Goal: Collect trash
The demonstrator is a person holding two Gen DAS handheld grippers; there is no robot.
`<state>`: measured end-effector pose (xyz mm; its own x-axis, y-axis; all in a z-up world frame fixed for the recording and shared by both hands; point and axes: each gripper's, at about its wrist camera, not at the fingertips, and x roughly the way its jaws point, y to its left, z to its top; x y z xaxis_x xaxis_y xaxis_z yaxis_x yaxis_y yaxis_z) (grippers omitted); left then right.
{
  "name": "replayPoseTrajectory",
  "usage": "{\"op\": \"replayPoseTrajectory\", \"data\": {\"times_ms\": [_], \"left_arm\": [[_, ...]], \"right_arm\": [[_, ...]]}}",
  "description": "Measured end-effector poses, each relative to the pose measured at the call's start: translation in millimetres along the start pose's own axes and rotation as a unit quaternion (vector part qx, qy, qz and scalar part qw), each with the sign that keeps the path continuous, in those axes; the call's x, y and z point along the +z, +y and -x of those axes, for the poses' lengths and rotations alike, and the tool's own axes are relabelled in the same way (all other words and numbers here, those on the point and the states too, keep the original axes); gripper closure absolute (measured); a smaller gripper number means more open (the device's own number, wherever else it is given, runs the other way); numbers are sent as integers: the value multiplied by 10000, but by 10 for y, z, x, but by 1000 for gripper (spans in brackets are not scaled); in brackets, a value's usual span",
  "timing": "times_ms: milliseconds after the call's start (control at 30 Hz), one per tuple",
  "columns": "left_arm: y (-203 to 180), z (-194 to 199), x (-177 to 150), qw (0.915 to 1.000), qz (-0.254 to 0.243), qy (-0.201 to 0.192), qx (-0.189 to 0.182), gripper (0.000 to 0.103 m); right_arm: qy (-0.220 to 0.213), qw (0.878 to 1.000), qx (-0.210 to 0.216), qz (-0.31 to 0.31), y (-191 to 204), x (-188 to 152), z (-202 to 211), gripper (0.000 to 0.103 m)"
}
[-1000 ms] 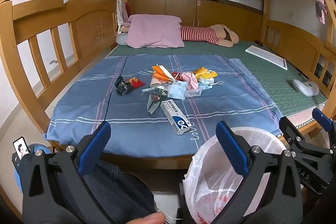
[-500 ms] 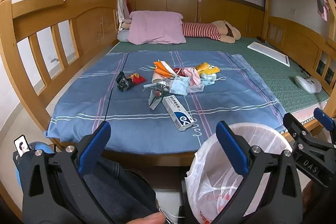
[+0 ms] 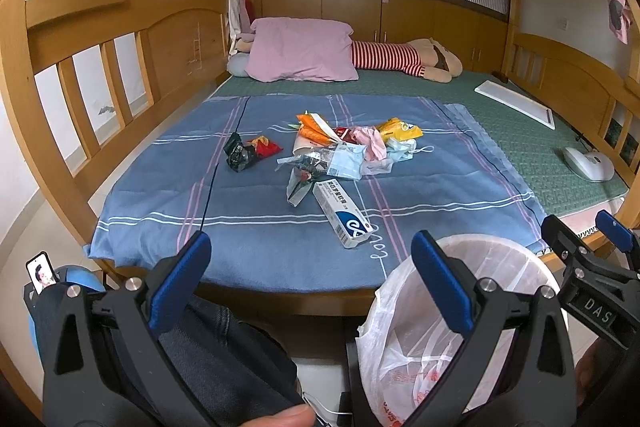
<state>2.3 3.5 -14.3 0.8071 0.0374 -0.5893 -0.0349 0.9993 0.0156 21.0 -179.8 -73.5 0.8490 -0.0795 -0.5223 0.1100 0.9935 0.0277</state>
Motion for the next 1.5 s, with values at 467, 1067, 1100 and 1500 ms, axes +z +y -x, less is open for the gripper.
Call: {"op": "replayPoseTrajectory", "data": {"times_ms": [467,1067,1100,1500], "left_arm": [[17,-24,-3,10000,37,61,35,3],[23,-25,-10,10000,42,79,38,3],[23,-25,-10,10000,41,77,40,3],[45,-38,-33,9999,83,84,49,3]], "right_arm": [[33,10000,7,49,27,5,-7,3],[91,9999,-3,126,87,13,-41,3],[89,9999,0,118,88,15,-41,3],[128,9998,8,132,107,-16,-63,3]]}}
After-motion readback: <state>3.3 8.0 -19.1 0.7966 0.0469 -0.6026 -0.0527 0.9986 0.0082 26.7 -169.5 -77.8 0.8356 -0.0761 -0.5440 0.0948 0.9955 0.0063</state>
